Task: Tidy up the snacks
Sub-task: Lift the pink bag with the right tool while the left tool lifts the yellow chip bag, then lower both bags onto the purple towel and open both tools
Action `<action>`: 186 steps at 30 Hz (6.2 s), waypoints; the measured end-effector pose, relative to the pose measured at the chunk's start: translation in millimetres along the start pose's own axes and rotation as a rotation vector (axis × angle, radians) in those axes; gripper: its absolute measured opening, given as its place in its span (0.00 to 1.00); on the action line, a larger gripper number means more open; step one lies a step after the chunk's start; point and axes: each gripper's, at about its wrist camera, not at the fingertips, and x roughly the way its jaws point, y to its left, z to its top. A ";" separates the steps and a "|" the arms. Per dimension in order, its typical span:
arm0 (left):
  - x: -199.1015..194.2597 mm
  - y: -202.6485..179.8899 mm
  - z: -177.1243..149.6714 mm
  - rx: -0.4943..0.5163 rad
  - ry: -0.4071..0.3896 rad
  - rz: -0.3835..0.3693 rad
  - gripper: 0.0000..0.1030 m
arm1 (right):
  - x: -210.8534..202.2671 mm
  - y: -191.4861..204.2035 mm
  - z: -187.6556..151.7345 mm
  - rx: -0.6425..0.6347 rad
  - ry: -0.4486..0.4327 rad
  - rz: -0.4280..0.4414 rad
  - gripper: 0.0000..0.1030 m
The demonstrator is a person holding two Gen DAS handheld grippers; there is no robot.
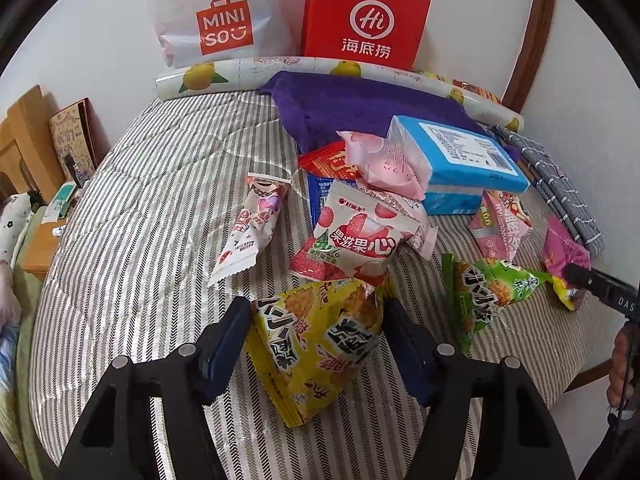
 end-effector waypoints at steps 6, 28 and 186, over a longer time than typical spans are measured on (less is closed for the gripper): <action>-11.2 1.1 0.6 -0.004 -0.019 -0.001 0.63 | -7.8 -0.5 -0.3 0.013 -0.013 0.019 0.55; -29.4 3.2 10.1 -0.031 -0.037 -0.035 0.62 | 12.3 10.5 2.9 -0.027 0.034 0.040 0.68; 84.4 -5.8 279.6 -0.019 -0.008 -0.056 0.71 | 64.5 108.5 245.4 -0.325 -0.105 0.069 0.76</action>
